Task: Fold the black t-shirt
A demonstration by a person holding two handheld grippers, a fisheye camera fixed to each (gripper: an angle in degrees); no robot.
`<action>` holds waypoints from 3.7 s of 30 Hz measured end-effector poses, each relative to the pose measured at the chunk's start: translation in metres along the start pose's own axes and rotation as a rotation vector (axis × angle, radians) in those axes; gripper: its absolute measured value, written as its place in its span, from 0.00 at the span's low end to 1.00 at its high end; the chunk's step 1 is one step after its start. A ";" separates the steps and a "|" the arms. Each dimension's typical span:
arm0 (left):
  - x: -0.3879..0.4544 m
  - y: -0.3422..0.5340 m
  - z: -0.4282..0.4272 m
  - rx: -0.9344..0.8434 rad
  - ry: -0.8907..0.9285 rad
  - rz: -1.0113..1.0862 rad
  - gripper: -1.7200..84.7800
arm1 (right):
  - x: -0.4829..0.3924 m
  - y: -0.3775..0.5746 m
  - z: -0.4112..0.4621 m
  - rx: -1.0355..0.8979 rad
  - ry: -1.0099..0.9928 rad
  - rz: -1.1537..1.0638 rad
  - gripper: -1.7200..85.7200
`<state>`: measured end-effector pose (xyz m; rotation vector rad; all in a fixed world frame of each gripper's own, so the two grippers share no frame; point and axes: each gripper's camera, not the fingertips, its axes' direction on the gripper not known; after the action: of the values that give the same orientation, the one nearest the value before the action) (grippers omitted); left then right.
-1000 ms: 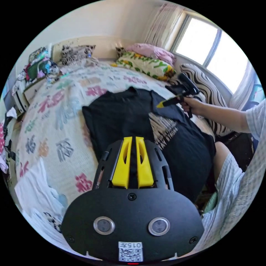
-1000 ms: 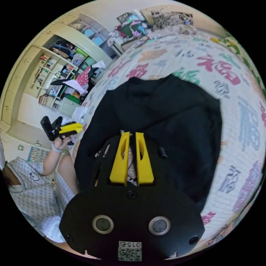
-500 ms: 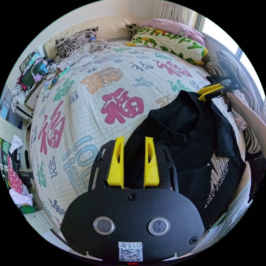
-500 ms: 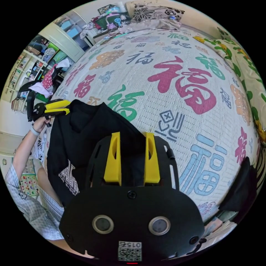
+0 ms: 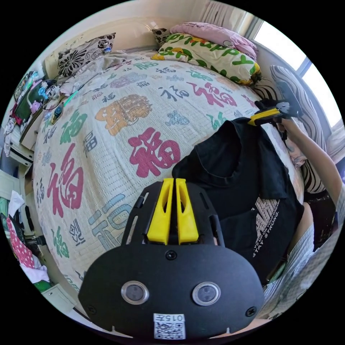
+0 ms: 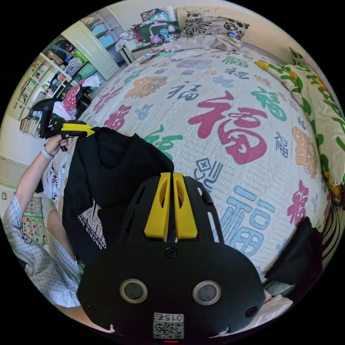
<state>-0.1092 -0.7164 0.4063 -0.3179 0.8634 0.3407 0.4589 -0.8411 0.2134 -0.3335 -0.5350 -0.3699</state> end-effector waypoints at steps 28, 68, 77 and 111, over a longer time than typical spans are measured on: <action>0.298 0.353 -0.084 0.046 0.089 0.327 0.02 | -0.135 0.436 -0.038 0.032 -0.278 -0.175 0.02; 0.198 0.419 -0.046 0.075 0.055 -0.252 0.06 | -0.093 0.455 0.009 0.170 -0.275 0.253 0.10; 0.075 0.410 -0.003 0.113 0.136 -0.567 0.12 | -0.050 0.374 0.044 0.130 -0.312 0.400 0.12; 0.049 0.478 0.022 -0.402 0.282 -0.392 0.11 | -0.272 0.160 0.065 0.005 -0.292 0.046 0.09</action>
<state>-0.2634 -0.2698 0.3178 -0.9115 0.9815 0.1002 0.2820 -0.6051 0.0840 -0.3968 -0.8125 -0.2759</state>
